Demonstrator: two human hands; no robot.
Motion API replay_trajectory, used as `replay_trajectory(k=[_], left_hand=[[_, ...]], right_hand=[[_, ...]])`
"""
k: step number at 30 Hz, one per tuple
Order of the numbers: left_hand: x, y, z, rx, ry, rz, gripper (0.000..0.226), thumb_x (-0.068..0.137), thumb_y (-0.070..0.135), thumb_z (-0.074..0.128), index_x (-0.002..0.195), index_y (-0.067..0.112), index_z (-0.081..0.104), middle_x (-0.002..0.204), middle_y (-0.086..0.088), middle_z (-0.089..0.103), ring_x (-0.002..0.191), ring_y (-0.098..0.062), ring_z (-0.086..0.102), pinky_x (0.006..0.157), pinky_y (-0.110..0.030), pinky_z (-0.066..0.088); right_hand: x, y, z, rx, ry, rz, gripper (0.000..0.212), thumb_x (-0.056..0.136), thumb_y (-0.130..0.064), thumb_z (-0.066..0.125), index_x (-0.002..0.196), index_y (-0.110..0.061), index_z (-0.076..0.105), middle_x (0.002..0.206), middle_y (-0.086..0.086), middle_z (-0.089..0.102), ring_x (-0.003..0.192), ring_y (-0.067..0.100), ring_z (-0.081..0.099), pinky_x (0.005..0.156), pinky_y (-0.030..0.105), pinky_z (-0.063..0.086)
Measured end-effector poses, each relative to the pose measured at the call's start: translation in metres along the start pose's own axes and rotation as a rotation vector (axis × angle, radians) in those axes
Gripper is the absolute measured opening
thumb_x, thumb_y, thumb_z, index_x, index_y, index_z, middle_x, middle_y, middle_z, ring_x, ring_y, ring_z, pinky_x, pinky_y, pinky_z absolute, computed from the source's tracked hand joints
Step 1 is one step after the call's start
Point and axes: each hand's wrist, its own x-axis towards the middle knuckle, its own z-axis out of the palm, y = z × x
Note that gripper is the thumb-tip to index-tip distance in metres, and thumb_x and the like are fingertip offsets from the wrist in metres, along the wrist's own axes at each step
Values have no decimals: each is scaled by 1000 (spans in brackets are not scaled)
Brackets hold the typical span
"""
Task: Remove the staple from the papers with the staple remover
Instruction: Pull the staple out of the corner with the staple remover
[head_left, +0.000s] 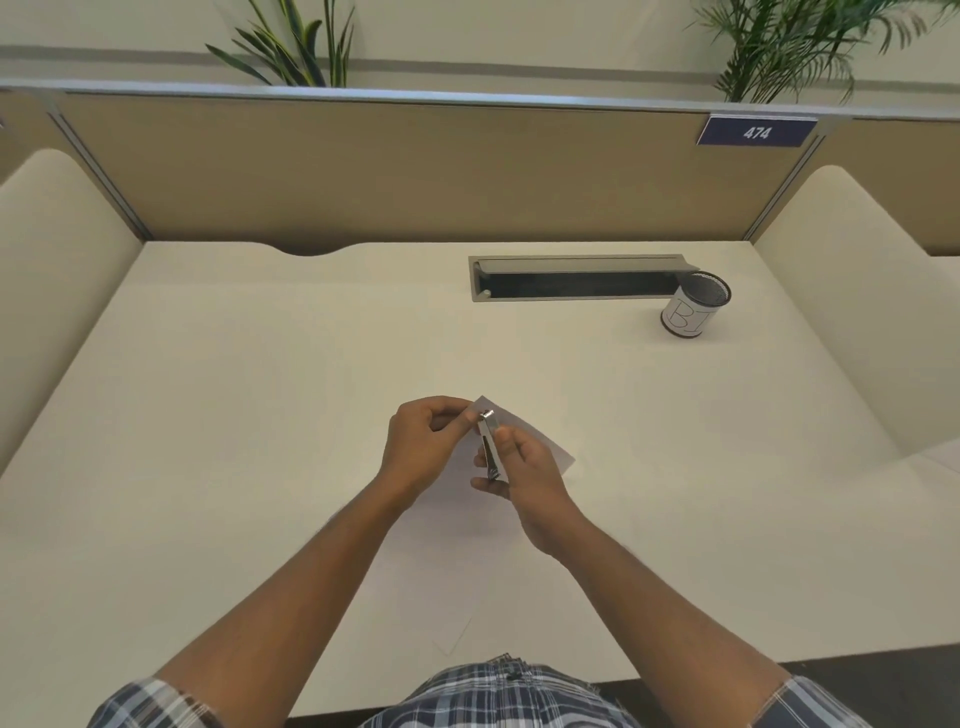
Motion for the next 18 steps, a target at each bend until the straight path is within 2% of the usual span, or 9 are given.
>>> replay_trajectory(k=[6, 13, 18], left_hand=[[-2, 2, 1, -4, 18, 24, 7, 92, 26, 72, 95, 24, 78, 92, 12, 78, 92, -3, 73, 89, -27, 55], [-6, 7, 5, 34, -3, 127, 23, 94, 22, 70, 97, 44, 71, 93, 25, 74, 96, 4, 71, 87, -18, 55], [-6, 5, 6, 57, 7, 143, 19, 94, 24, 70, 99, 42, 72, 97, 21, 75, 96, 3, 71, 88, -19, 55]], right_hand=[[0, 3, 2, 53, 56, -21, 35, 108, -31, 47, 118, -1, 62, 94, 8, 63, 89, 18, 62, 89, 41, 60], [2, 3, 3, 100, 95, -51, 27, 106, -32, 51, 109, -9, 65, 93, 5, 67, 90, 16, 66, 87, 40, 61], [3, 0, 3, 102, 110, -59, 25, 105, -31, 54, 109, -9, 65, 93, 6, 68, 89, 16, 66, 87, 40, 61]])
